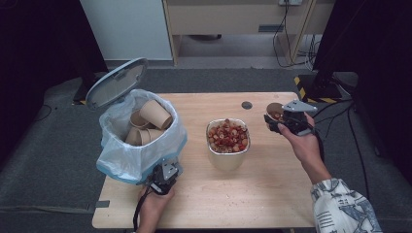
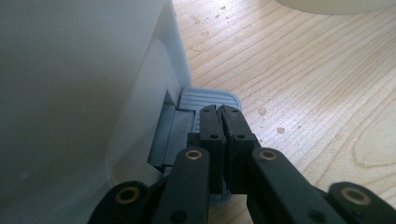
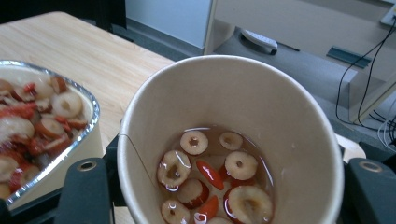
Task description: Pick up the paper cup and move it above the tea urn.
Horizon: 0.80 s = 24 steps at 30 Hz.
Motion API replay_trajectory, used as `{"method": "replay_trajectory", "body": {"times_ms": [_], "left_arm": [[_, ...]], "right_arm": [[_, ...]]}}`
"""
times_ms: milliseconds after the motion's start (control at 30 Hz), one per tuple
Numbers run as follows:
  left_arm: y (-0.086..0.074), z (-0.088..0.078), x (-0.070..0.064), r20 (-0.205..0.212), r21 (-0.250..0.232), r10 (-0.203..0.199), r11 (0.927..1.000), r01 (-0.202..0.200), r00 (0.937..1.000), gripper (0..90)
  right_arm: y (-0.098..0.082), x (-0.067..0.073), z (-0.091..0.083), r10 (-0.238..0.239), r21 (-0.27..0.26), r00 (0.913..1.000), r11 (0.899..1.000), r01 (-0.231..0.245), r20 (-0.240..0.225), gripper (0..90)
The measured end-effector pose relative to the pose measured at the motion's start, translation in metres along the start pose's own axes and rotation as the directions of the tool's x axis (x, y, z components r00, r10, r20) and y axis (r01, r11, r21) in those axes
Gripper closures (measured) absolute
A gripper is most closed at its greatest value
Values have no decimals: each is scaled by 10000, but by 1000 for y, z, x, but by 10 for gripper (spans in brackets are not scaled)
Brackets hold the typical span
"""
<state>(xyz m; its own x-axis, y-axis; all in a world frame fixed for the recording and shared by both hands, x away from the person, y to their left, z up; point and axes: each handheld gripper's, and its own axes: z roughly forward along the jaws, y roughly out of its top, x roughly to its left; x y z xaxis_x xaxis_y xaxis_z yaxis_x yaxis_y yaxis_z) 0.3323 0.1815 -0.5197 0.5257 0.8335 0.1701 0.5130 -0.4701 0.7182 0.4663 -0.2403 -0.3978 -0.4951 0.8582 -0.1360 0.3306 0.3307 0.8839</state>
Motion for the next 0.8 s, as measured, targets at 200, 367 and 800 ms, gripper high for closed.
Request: {"method": "replay_trajectory", "body": {"times_ms": [200, 367, 800], "left_arm": [[0, 0, 0, 7, 12, -13, 10000, 13, 10000, 871], [0, 0, 0, 7, 8, -11, 10000, 11, 10000, 871], [0, 0, 1, 36, 8, -39, 10000, 39, 10000, 871]], "right_arm": [[8, -2, -2, -11, -74, 10000, 10000, 11, -36, 325], [14, -3, -4, 119, -142, 9999, 9998, -120, -110, 324], [28, -3, -8, 295, -153, 9995, 9994, -297, -127, 320]]}}
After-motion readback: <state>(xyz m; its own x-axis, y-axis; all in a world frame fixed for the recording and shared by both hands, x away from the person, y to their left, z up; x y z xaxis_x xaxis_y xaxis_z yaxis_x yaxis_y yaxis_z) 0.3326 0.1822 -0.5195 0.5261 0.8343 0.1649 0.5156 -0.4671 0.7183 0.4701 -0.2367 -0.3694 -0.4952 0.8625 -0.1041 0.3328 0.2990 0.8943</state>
